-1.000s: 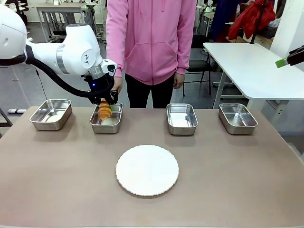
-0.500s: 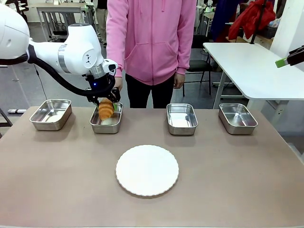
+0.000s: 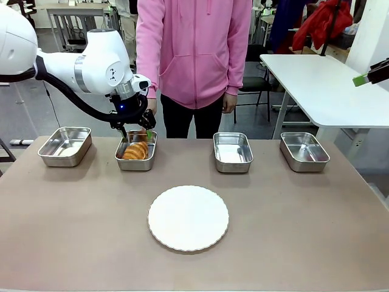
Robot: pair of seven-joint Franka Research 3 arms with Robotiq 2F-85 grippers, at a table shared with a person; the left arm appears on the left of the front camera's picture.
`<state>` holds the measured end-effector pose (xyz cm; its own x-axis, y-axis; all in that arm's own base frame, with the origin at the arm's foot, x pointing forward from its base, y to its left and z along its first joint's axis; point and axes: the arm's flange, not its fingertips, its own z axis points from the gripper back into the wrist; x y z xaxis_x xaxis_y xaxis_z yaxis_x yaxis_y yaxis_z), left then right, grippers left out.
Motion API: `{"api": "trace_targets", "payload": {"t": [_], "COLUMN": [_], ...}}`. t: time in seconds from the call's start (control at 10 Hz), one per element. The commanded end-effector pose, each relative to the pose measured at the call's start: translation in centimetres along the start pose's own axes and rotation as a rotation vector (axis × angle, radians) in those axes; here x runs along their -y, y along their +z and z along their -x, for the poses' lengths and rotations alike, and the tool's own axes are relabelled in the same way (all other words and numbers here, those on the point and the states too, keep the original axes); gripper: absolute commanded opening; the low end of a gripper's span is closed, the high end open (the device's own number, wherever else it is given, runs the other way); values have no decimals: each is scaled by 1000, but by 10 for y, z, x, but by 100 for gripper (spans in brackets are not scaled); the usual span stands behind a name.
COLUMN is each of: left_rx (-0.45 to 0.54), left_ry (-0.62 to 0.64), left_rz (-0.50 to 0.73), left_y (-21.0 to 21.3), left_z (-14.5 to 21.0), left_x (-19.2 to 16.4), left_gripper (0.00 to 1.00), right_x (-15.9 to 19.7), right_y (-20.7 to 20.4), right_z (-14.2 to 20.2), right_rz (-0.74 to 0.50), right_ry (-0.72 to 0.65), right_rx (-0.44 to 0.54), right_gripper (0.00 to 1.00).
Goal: Place the bread in the container.
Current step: Place the Butter Roll into the Airtight Container indicated by the human.
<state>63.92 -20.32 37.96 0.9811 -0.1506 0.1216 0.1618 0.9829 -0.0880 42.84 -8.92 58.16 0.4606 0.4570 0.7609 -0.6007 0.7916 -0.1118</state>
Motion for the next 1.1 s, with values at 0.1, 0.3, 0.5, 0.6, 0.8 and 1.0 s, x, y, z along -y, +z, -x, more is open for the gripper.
{"api": "trace_targets", "payload": {"t": [0.1,0.3,0.5,0.6,0.8,1.0], "left_rx": [14,14,14,14,14,47], "left_ry": [-2,-2,-2,-2,-2,-28], "left_rz": [16,16,16,16,16,3], "left_y": [2,2,2,2,2,14], "left_z": [-1,-1,-1,-1,-1,6], "left_x": [0,0,0,0,0,15], "left_gripper": [100,100,100,100,100,100], "right_x": [1,1,1,1,1,1], "right_y": [0,0,0,0,0,0], "right_z": [0,0,0,0,0,0], "right_rz": [-5,-5,-5,-5,-5,-5], "right_ry": [-4,-4,-4,-4,-4,-4], "right_rx": [22,22,22,22,22,22], "right_gripper": [100,100,100,100,100,100]}}
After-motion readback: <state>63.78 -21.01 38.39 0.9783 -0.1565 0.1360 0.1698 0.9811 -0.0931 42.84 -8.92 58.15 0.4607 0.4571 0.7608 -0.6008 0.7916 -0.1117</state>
